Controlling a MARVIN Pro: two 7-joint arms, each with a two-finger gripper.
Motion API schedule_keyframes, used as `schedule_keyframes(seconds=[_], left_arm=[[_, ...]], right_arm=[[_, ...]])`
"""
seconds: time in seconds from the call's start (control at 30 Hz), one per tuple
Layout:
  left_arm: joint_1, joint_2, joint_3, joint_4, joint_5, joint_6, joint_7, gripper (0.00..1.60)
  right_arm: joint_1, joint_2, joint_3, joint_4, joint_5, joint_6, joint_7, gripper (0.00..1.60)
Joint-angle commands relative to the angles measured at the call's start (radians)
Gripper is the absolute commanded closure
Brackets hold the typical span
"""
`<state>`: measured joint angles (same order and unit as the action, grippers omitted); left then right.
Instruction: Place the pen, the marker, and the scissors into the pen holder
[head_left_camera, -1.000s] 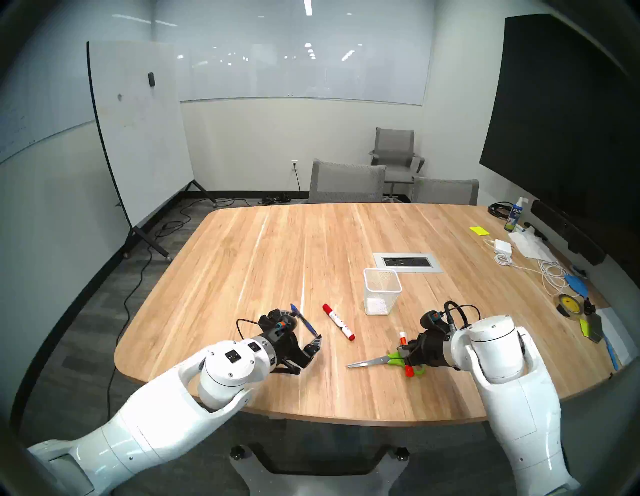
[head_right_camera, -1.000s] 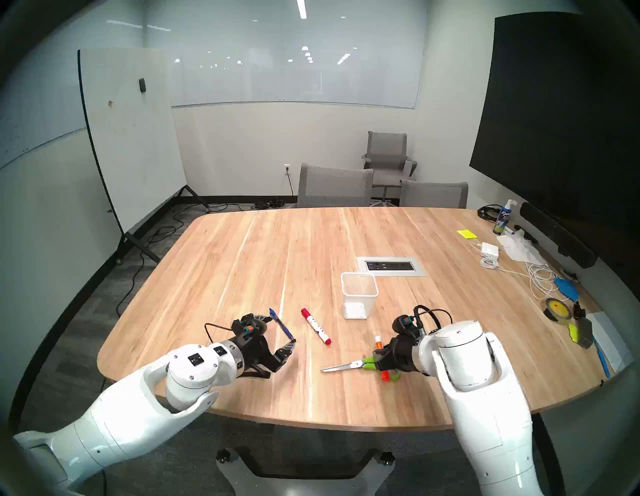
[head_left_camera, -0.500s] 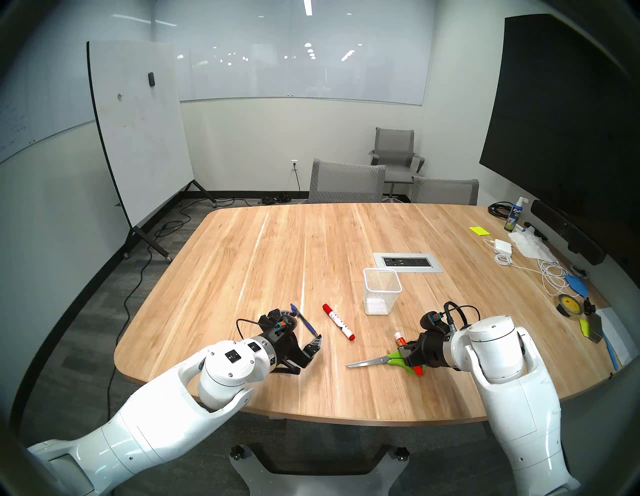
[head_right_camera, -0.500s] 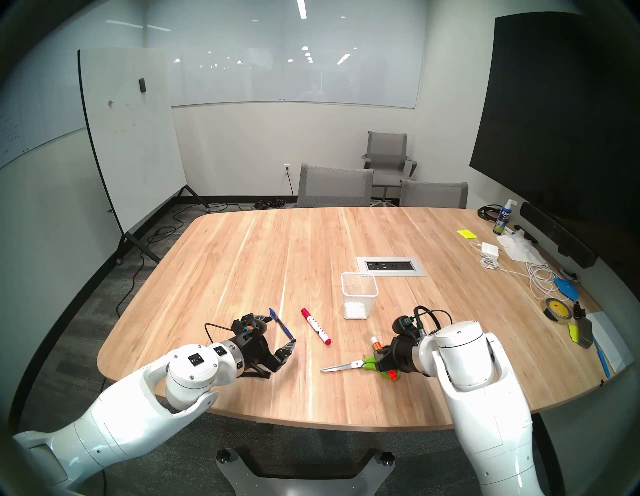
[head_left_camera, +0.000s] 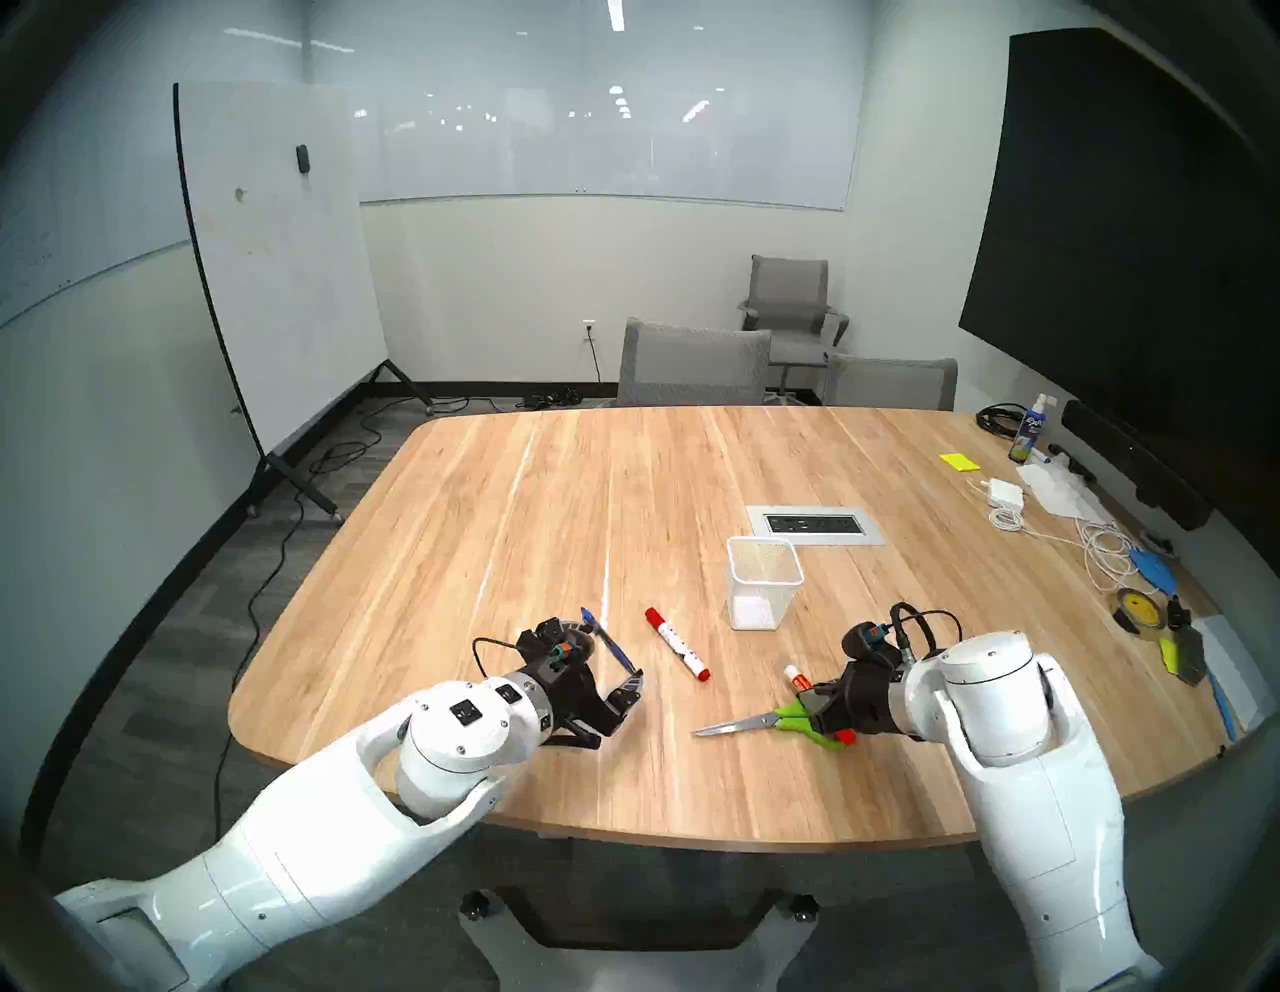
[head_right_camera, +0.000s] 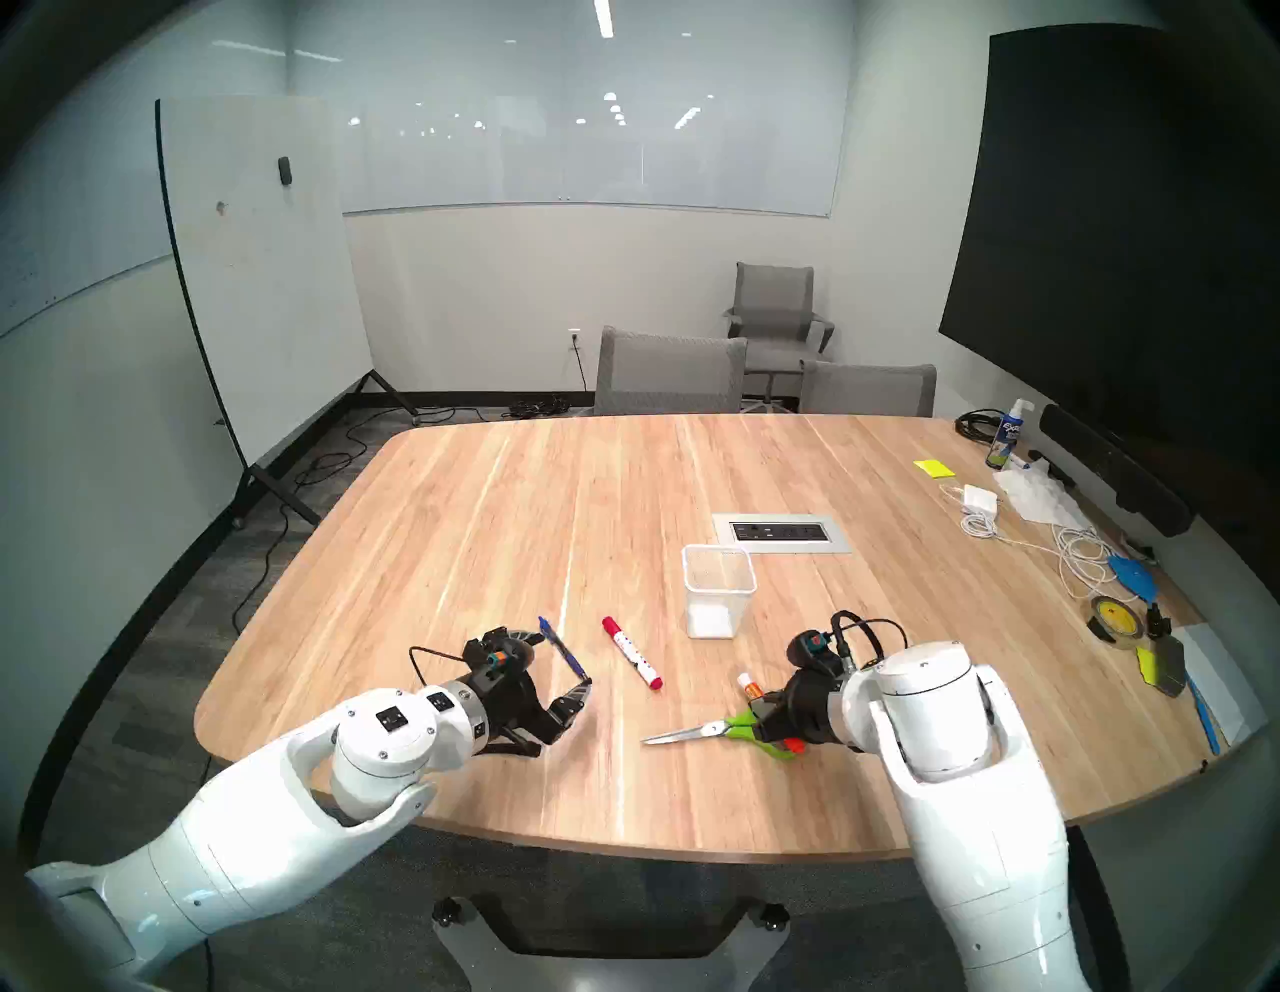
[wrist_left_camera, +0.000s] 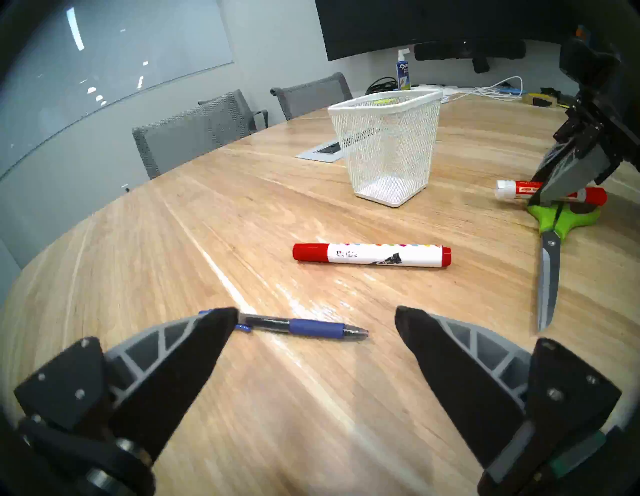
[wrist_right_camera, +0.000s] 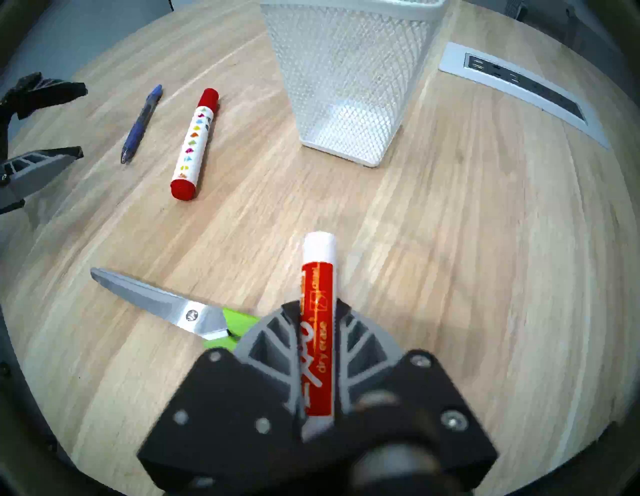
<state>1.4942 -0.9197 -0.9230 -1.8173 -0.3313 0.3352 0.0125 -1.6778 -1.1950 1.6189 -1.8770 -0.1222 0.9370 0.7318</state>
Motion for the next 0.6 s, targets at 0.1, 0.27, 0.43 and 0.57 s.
schedule_keyframes(seconds=[0.1, 0.27, 0.43, 0.57], left_arm=[[-0.002, 0.000, -0.003, -0.016, -0.001, -0.001, 0.000, 0.00], [-0.002, 0.000, -0.003, -0.015, -0.001, -0.002, 0.000, 0.00], [-0.003, 0.000, -0.003, -0.015, -0.001, -0.002, 0.000, 0.00], [-0.003, 0.000, -0.003, -0.015, -0.001, -0.002, 0.000, 0.00]], right_arm=[[0.019, 0.009, 0.040, -0.039, 0.039, 0.009, 0.046, 1.60], [0.017, 0.025, 0.087, -0.070, 0.094, 0.023, 0.120, 1.60], [0.028, 0.033, 0.125, -0.065, 0.140, 0.023, 0.180, 1.60], [0.043, 0.046, 0.156, -0.043, 0.189, 0.023, 0.228, 1.60]])
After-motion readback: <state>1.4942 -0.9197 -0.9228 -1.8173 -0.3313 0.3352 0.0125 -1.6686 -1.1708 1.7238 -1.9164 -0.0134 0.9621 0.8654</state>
